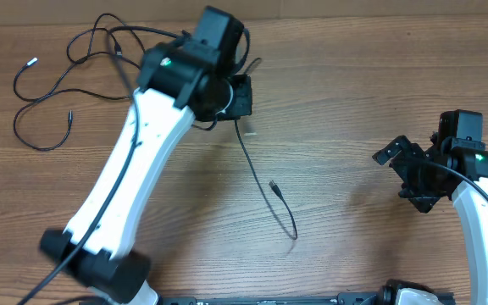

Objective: Untangle cables

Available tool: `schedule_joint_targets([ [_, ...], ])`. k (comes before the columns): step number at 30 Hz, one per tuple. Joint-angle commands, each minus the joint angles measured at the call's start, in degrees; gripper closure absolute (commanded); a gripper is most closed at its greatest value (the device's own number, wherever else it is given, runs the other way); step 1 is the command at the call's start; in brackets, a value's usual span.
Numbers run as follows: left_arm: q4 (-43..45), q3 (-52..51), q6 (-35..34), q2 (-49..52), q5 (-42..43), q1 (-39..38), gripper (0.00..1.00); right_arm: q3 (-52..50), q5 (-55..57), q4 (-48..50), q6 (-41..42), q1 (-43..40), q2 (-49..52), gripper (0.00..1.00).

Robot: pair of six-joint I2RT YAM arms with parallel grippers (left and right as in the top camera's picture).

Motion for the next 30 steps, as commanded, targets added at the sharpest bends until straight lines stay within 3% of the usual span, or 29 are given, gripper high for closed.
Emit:
schedule_joint_targets([
  [1,-0.13,1.33,-3.80,-4.76,0.59,0.39,0.96,1.31,0.79,0.28,-0.26,-0.17,-0.33,0.00],
  [7,-0.26,1.33,-13.70,-11.17,0.59,2.58,0.96,1.31,0.79,0.28,-0.26,-0.17,-0.33,0.00],
  [12,-2.01,1.33,-16.83,-12.79,0.52,4.22,0.96,1.31,0.79,0.28,-0.26,-0.17,-0.33,0.00],
  [16,-6.51,1.31,-26.36,-12.79,1.14,6.54,0.96,1.31,0.79,0.28,-0.26,-0.17,-0.33,0.00],
  [20,-9.42,1.31,-34.97,-12.79,11.50,10.67,0.96,1.31,0.79,0.28,-0.26,-0.17,-0.33,0.00],
  [25,-9.53,1.31,-34.80,-12.76,26.71,14.78,0.96,1.31,0.79,0.28,-0.26,-0.17,-0.33,0.00],
  [30,-11.39,1.31,-34.64,-12.76,32.15,15.69,0.96,1.31,0.79,0.28,-0.26,-0.17,-0.33,0.00],
])
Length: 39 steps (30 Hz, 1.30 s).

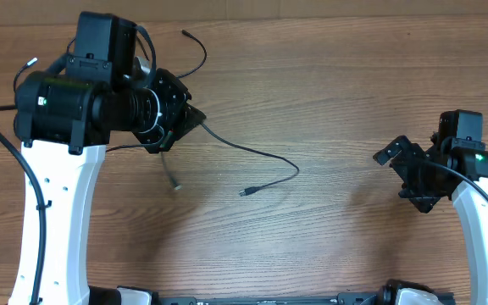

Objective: Untangle cables

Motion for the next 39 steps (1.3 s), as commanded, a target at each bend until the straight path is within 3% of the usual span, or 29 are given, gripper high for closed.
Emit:
schedule_joint_targets([
  [1,-1.55,0.96,-1.42,-0.44,7.98,0.35,0.96,1.31,0.42,0.26,-0.26,-0.17,-0.33,0.00],
  [13,-2.89,0.96,-1.57,-0.42,9.55,4.50,0.96,1.31,0.42,0.26,-0.26,-0.17,-0.33,0.00],
  [18,-4.37,0.92,-1.14,-0.42,5.29,9.03,0.96,1.31,0.42,0.26,-0.26,-0.17,-0.33,0.00],
  [27,-4.94,0.83,0.55,-0.39,-9.99,15.26,0.96,1.31,0.42,0.26,-0.26,-0.17,-0.33,0.00],
  [32,-5.75,0.79,0.50,0.28,-12.96,18.82,0.96,1.31,0.42,0.26,-0.26,-0.17,-0.33,0.00],
  [39,-8.55,0.79,-6.73,2.86,-10.40,23.56,0.96,1.31,0.42,0.26,-0.26,-0.17,-0.33,0.00],
])
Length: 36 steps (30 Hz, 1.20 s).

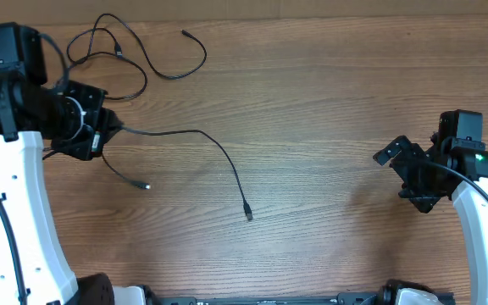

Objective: Untangle cables

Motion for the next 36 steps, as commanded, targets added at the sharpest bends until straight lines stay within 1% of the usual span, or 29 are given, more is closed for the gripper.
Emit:
schedule_joint_targets([
  [1,-0.20,0.81,-4.37,1.92,1.42,1.66,0.96,1.31,0.39,0.28,-0.26,-0.17,-0.33,0.00],
  [3,-0.22,0.81,-4.24,2.51,3.23,2.01,0.96,1.31,0.39,0.28,-0.26,-0.17,-0.33,0.00],
  [5,-0.22,0.79,-1.62,3.15,6.16,1.75,0.96,1.31,0.39,0.28,-0.26,-0.17,-0.33,0.00],
  [7,-0.17,0.79,3.19,3.39,10.14,0.85,0.96,1.31,0.39,0.28,-0.26,-0.17,-0.33,0.00],
  [9,0.07,0.81,7.85,3.39,12.35,-0.50,0.96,1.31,0.39,0.28,-0.26,-0.17,-0.33,0.00],
  [12,1.55,0.81,15.06,3.39,12.39,-3.06,0.96,1.31,0.39,0.28,-0.26,-0.17,-0.33,0.00],
  [17,4.96,0.81,32.17,3.41,12.20,-6.82,0.96,1.31,0.39,0.28,-0.26,-0.17,-0.33,0.00],
  [19,5.29,0.81,36.39,3.52,12.11,-8.26,0.96,1.31,0.39,0.28,-0.26,-0.17,-0.33,0.00],
  [21,5.33,0.81,38.71,3.85,10.69,-9.75,0.95,1.31,0.39,0.28,-0.26,-0.17,-0.33,0.00],
  [25,4.94,0.76,39.65,4.63,5.68,-12.00,0.96,1.31,0.39,0.28,-0.26,-0.17,-0.33,0.00],
  [27,5.20,0.74,42.71,5.11,5.81,-13.00,0.96,1.31,0.39,0.28,-0.26,-0.17,-0.33,0.00],
  [31,5.88,0.70,45.70,6.16,5.99,-15.21,0.96,1.31,0.39,0.28,-0.26,-0.17,-0.33,0.00],
  [36,5.86,0.68,52.68,7.67,6.05,-18.97,0.96,1.31,0.39,0.28,-0.26,-0.17,-0.33,0.00],
])
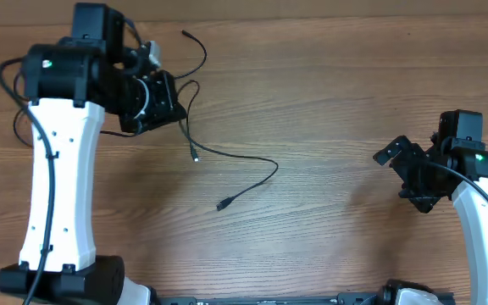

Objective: Untangle cables

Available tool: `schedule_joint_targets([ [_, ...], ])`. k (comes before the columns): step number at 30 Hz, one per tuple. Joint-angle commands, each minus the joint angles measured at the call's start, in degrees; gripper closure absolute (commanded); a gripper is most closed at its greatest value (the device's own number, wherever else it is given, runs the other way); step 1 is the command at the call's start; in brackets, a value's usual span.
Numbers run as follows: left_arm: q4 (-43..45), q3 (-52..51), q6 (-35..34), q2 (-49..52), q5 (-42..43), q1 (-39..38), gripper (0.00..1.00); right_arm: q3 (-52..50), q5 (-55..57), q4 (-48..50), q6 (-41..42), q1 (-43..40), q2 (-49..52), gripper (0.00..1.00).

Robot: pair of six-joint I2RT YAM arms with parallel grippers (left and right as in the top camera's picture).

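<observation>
My left gripper [173,108] sits at the upper left of the overhead view, shut on a thin black cable [246,156]. From the fingers, one strand drops to a short free end [195,157]. A longer strand runs right, curls back and ends in a plug [224,205] on the wood. Another black cable [202,56] loops just above the gripper, its tip at the top edge. More cable behind the left arm is mostly hidden. My right gripper [399,171] rests far right, open and holding nothing.
The wooden table [329,93] carries everything. The white left arm [53,178] stretches from the front left corner to the back left. The right arm [481,220] occupies the right edge.
My left gripper has moved from the far left edge to the right and farther back, still holding the cable. The long strand's plug now lies nearer the middle. The right arm is unchanged.
First my left gripper held the cable at the upper middle, beside a tangle at the top left. Then it stood farther left, the cable trailing right. Then it was at the far left edge, one cable left behind at the top. Now it is back at upper left.
</observation>
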Motion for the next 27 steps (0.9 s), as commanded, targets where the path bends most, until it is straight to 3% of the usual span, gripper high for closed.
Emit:
schedule_joint_targets([
  [1,-0.31,0.68,7.34,1.40,-0.66,-3.08,0.96,1.31,0.42,0.31,-0.24,-0.17,-0.33,0.00],
  [9,-0.24,0.57,9.99,4.28,-7.10,-8.04,0.96,1.31,0.42,0.31,-0.24,-0.17,-0.33,0.00],
  [14,-0.15,0.48,15.13,6.21,-2.29,-9.42,0.96,1.31,0.42,0.31,-0.24,-0.17,-0.33,0.00],
  [20,-0.17,0.48,24.65,7.78,11.34,-9.51,0.96,1.31,0.42,0.31,-0.24,-0.17,-0.33,0.00],
  [27,0.13,0.48,22.91,7.78,7.54,-8.44,0.96,1.31,0.42,0.31,-0.24,-0.17,-0.33,0.00],
])
